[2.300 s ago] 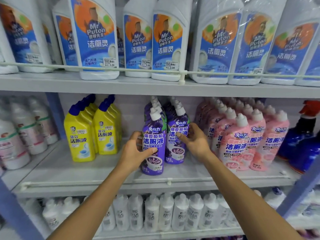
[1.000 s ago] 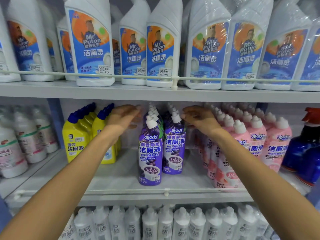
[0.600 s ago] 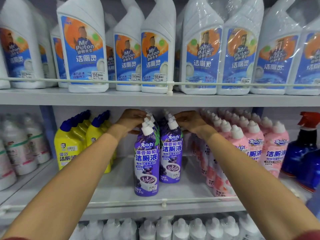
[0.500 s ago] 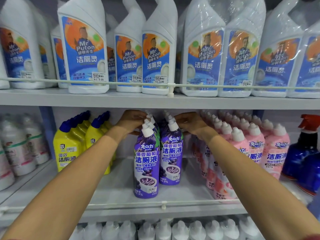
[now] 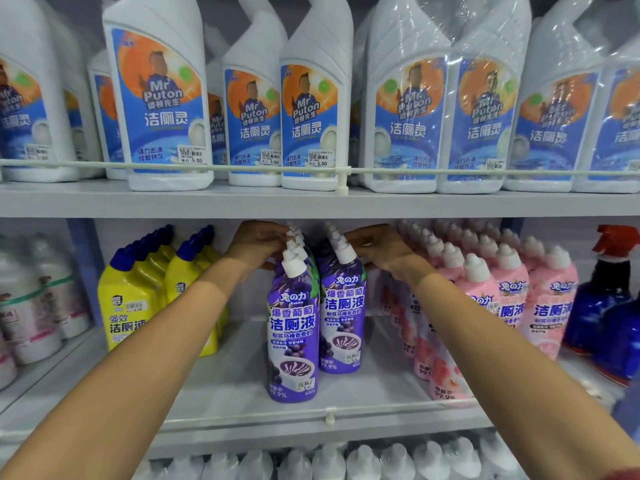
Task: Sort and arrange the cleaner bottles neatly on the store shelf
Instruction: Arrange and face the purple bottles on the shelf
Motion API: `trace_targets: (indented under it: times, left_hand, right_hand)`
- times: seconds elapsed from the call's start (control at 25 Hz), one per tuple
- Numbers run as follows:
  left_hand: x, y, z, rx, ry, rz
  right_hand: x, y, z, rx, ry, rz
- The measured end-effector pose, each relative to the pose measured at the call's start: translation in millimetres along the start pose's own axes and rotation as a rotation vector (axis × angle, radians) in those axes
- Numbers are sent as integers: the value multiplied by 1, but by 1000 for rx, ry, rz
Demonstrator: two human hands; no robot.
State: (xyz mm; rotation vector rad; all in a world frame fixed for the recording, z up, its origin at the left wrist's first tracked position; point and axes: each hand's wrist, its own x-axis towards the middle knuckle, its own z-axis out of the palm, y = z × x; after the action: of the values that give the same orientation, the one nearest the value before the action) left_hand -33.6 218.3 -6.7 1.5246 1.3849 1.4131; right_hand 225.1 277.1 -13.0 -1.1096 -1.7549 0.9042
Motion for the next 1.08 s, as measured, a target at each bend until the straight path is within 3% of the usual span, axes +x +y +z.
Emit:
trace_targets:
  times: [0.48, 0.64, 1.08]
  left_hand:
    - [5, 7, -6, -59, -94, -17]
    - [6, 14, -9, -74, -161, -25]
    - [11, 3, -10, -94, -83, -33]
  right_hand:
    - [12, -10, -3, -24, -12, 23]
    - [17, -17, -3, -75, -108, 25]
    - [23, -17, 0, -44, -151, 28]
